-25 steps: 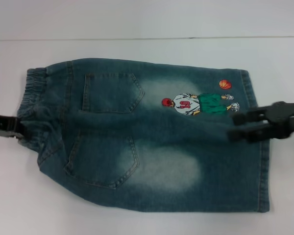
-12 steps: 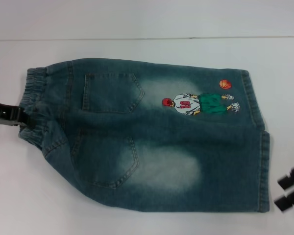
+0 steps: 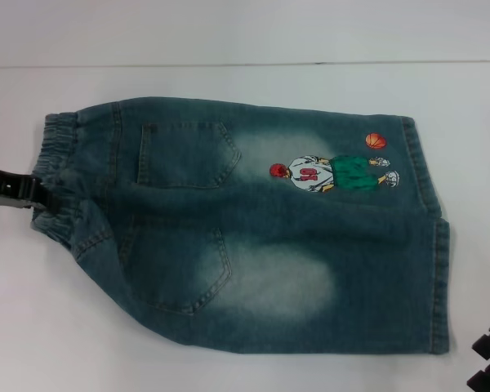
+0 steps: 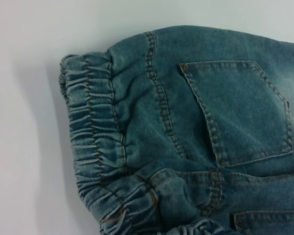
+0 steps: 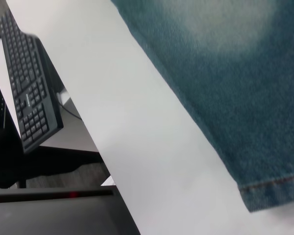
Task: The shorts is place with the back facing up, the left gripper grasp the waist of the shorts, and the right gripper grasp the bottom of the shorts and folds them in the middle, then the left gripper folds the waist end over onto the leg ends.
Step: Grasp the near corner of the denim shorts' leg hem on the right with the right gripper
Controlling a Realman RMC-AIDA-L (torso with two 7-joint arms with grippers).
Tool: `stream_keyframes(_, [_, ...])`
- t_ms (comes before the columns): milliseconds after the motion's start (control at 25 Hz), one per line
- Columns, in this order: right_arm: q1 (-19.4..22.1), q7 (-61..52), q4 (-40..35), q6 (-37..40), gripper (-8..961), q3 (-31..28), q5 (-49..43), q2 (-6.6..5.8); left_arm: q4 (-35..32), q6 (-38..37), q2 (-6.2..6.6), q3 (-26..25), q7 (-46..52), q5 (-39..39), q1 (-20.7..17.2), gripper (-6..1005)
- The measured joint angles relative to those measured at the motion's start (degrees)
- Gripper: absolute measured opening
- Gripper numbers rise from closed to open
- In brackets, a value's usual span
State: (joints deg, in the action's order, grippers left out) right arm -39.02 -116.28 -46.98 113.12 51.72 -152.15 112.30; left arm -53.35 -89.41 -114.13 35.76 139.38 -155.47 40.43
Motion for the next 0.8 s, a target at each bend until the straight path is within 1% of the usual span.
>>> stream_keyframes(160, [-0.87,-0.09,0.25,-0.88,832,0.34,-0.79,0.89,0.06,0.03,-0.02,0.02,0.0,0.0,0.0,60])
stream_keyframes(440, [-2.44,-1.01,1.53,-3.3,827,0.67,-4.91,2.54,0.07,0.06,-0.02,-0.06,0.0,0.0,-0.01,56])
stream_keyframes(800, [-4.48,-1.13,3.91,-5.76,820,0.65,-5.07,3.5,0.09,0.54,-0.14,-0.1,-0.45,-0.01,-0.01,56])
